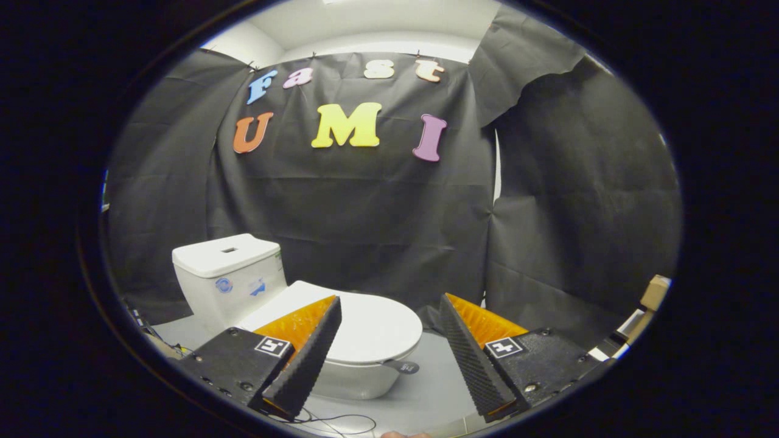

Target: Open the toilet lid.

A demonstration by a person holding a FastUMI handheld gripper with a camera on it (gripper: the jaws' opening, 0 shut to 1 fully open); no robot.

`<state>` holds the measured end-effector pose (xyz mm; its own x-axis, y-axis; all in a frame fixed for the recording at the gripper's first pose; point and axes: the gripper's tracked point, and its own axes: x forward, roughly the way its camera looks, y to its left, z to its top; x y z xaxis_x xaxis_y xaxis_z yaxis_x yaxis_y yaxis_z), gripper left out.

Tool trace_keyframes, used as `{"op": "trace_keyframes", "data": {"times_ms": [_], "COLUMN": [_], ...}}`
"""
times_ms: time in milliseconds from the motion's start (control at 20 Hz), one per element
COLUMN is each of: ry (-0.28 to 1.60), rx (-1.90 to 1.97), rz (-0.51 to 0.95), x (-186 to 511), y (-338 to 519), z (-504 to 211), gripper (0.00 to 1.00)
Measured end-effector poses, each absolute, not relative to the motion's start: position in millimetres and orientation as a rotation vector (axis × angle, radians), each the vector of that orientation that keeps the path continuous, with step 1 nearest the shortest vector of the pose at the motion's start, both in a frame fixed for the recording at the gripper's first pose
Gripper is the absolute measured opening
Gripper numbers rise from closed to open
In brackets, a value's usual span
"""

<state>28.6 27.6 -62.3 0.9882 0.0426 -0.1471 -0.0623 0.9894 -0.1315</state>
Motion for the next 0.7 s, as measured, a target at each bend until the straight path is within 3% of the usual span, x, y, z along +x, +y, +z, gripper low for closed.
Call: {"op": "trace_keyframes", "data": {"times_ms": [700], "ry": [0.351], "rx": [-0.056], "rz": [0.031], "x": [102.7], "y": [4.2], "z": [-121.8], "gripper": [1.00]}}
